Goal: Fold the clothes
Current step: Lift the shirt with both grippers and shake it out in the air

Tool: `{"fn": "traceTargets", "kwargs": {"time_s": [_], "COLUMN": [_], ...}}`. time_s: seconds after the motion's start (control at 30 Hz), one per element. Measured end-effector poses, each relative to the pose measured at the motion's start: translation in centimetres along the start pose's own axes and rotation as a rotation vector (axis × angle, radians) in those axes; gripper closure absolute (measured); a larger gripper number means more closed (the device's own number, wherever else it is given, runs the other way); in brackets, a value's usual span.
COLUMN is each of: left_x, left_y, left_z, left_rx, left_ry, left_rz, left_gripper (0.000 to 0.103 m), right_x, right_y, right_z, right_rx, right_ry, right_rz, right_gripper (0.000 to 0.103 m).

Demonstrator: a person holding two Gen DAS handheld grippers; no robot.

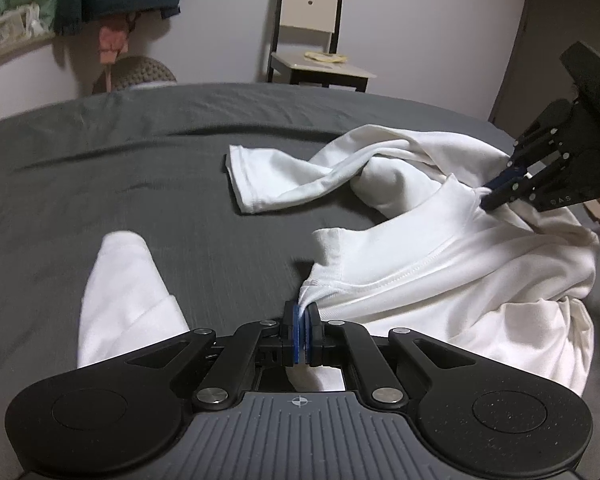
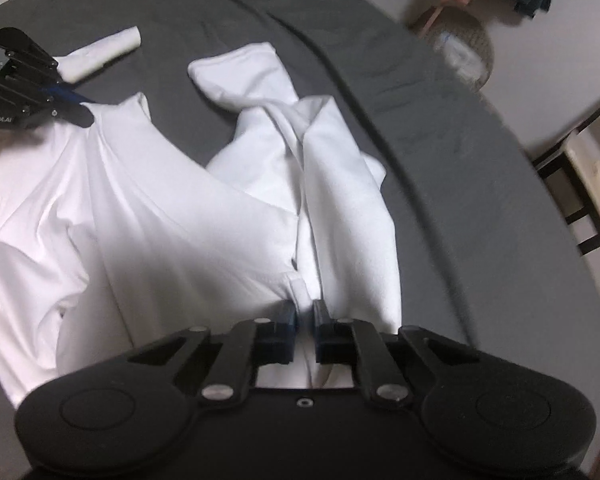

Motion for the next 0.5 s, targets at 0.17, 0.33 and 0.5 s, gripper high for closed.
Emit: {"fn": "traceTargets", "kwargs": {"time_s": [0.17, 0.33, 0.5], "left_x": [-2.2, -5.1, -8.2], "left_y": [3.7, 10.4, 20.1], "left_z": [-1.4, -4.3, -8.3], "left_rx": [-0.063, -0.139, -0.219], "left_ry": [-0.088, -0.208, -0.328], "left_rz": [-0.188, -0.437, -0.702], "left_gripper": [0.1, 0.1, 0.1], "right_x": [0.0, -0.2, -0.2], "right_y": [3.9, 12.1, 23.1], "right_z": [0.9, 3.6, 6.5], "right_rx": [0.331, 0.661, 0.917], "right_ry": [-0.049, -0.205, -0.323], "right_rz": [-0.128, -0.326, -0.51], "right_gripper": [0.097, 0.098, 0.098]}}
Point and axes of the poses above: each gripper's, at about its wrist camera, not at the fingertips, and y roughly against the way its jaws point, z to its left, x to its underside, the point moved 7 cm from there along -y, roughly the way its jaws point, and after that the axes turned 9 degrees about y, right-handed, at the moved point
